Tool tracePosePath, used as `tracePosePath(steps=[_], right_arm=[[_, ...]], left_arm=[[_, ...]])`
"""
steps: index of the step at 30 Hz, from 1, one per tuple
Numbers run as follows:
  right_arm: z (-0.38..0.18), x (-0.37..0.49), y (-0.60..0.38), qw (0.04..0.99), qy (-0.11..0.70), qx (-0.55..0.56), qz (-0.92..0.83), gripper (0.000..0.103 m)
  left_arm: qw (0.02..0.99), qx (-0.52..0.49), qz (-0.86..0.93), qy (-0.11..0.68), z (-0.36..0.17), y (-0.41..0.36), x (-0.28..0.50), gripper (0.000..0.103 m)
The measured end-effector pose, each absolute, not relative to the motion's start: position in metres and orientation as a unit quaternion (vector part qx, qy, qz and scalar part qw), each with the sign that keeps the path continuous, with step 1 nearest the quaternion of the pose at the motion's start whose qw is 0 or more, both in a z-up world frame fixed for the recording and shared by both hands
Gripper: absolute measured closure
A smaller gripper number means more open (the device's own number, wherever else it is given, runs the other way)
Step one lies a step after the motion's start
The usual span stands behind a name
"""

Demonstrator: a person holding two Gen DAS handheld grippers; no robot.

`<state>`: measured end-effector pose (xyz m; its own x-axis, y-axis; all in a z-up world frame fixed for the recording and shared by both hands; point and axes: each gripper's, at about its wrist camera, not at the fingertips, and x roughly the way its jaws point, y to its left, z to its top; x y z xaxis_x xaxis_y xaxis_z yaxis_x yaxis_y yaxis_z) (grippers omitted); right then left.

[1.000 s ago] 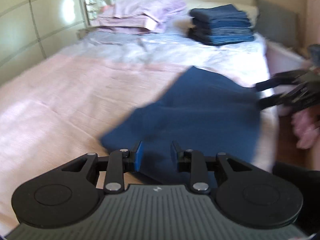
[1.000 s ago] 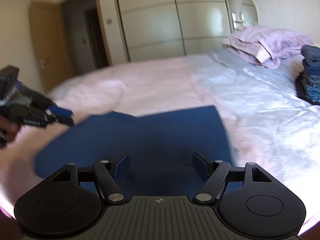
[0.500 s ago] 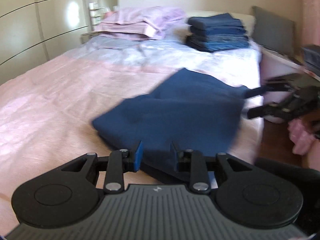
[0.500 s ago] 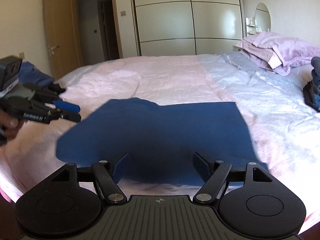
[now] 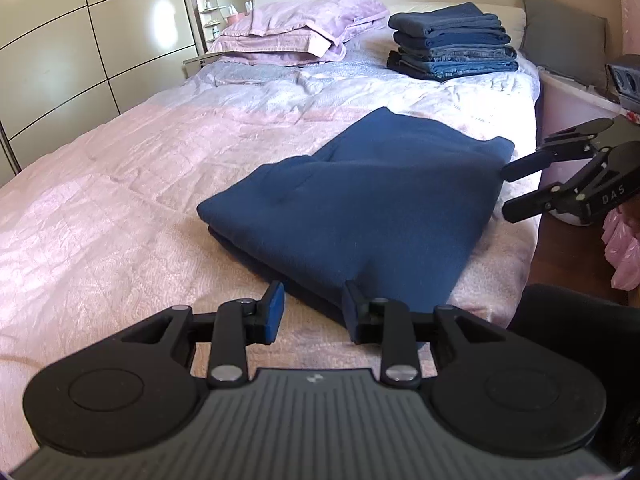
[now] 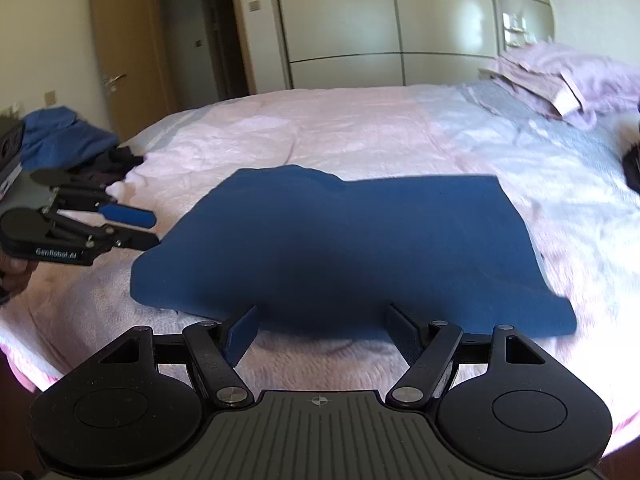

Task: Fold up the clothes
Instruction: 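Grasp the folded navy top with both grippers, then carry the folded top with both grippers onto the stack of jeans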

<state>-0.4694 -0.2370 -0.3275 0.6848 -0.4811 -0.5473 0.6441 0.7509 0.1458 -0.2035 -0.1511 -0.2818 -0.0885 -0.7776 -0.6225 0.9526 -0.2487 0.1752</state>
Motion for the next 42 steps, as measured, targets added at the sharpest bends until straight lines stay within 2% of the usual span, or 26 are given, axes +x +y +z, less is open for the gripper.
tracePosePath(steps=[10, 15, 20, 25, 27, 28, 29, 30, 32, 35, 36, 38, 40, 42], right_arm=[[-0.333, -0.479, -0.234, 0.9, 0.261, 0.144, -0.318, 0.029], [-0.33, -0.475, -0.235, 0.9, 0.305, 0.043, -0.307, 0.029], [-0.343, -0.463, -0.229, 0.869, 0.388, -0.143, -0.273, 0.029], [-0.367, -0.448, -0.228, 0.833, 0.424, -0.269, -0.232, 0.03], [-0.37, -0.441, -0.232, 0.834, 0.419, -0.28, -0.225, 0.03], [-0.368, -0.438, -0.236, 0.838, 0.417, -0.273, -0.223, 0.034], [-0.365, -0.435, -0.24, 0.842, 0.416, -0.264, -0.219, 0.048], [-0.362, -0.434, -0.243, 0.846, 0.415, -0.255, -0.217, 0.058], [-0.355, -0.434, -0.246, 0.852, 0.406, -0.246, -0.219, 0.068], [-0.342, -0.439, -0.246, 0.86, 0.388, -0.238, -0.228, 0.071], [-0.338, -0.441, -0.245, 0.862, 0.386, -0.237, -0.229, 0.071], [-0.336, -0.446, -0.244, 0.863, 0.383, -0.237, -0.23, 0.071], [-0.34, -0.45, -0.242, 0.862, 0.384, -0.24, -0.227, 0.071], [-0.349, -0.453, -0.238, 0.859, 0.388, -0.249, -0.223, 0.067]], left_arm=[[0.596, 0.34, -0.715, 0.137, -0.29, -0.154, -0.205, 0.077], [0.6, 0.347, -0.71, 0.124, -0.291, -0.15, -0.205, 0.075], [0.619, 0.334, -0.707, 0.073, -0.27, -0.132, -0.211, 0.06], [0.576, 0.377, -0.725, -0.02, -0.271, -0.124, -0.263, 0.033], [0.569, 0.411, -0.711, -0.048, -0.287, -0.133, -0.282, 0.032], [0.565, 0.427, -0.703, -0.062, -0.295, -0.138, -0.292, 0.032], [0.561, 0.444, -0.695, -0.076, -0.303, -0.143, -0.301, 0.032], [0.557, 0.46, -0.686, -0.089, -0.311, -0.147, -0.311, 0.032], [0.547, 0.491, -0.668, -0.117, -0.327, -0.156, -0.33, 0.032], [0.554, 0.527, -0.624, -0.162, -0.346, -0.169, -0.343, 0.034], [0.557, 0.542, -0.605, -0.173, -0.351, -0.174, -0.344, 0.043], [0.55, 0.561, -0.592, -0.179, -0.355, -0.179, -0.342, 0.048], [0.541, 0.564, -0.599, -0.176, -0.352, -0.179, -0.338, 0.061], [0.533, 0.563, -0.61, -0.166, -0.346, -0.18, -0.334, 0.064]])
